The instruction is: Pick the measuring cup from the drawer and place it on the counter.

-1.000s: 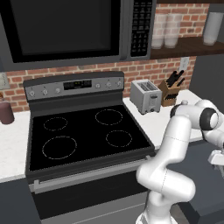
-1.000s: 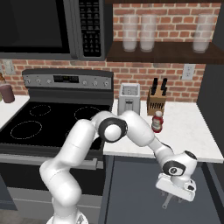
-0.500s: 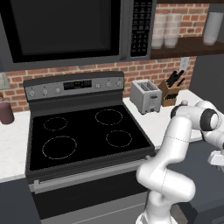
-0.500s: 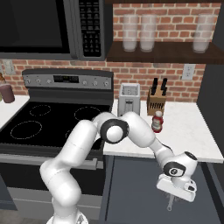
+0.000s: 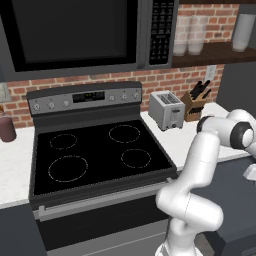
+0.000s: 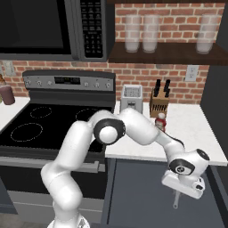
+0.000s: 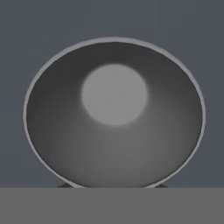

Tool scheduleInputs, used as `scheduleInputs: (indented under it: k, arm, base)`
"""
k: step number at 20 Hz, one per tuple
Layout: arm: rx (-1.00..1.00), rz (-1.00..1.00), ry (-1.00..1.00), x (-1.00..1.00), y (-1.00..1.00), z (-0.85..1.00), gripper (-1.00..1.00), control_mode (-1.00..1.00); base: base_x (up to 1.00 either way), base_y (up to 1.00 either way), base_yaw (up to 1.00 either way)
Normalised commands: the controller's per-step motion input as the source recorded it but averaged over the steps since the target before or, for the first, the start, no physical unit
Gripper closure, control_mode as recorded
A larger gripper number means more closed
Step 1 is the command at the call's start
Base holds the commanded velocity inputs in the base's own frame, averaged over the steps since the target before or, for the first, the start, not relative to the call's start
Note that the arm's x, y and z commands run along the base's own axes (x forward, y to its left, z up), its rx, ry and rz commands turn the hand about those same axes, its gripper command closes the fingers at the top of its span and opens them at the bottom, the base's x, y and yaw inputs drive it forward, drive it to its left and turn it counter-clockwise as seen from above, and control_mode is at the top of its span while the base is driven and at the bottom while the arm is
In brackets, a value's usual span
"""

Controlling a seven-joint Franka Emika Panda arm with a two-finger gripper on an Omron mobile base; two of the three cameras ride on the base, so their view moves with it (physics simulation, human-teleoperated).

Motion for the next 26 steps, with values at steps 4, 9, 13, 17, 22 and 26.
scheduleInputs:
  k: [4,9,13,17,22,26]
  arm:
    - [0.09,-0.05,-0.28,0.08,0.02,1.00,1.00,-1.00]
    - [0.00,-0.08,-0.09,0.51,0.51,0.96,1.00,-1.00]
    - [0.00,-0.02,0.00,0.50,0.75,0.61,1.00,-1.00]
    - [-0.06,0.00,0.00,0.51,1.00,0.31,1.00,-1.00]
    - [-0.07,0.00,0.04,0.70,0.98,0.13,1.00,-1.00]
    - [-0.07,0.00,0.09,0.77,0.93,0.05,1.00,-1.00]
  base:
    - [0.00,0.00,0.00]
    - [0.00,0.00,0.00]
    - [0.00,0.00,0.00]
    - [0.00,0.00,0.00]
    - [0.00,0.00,0.00]
    - [0.00,0.00,0.00]
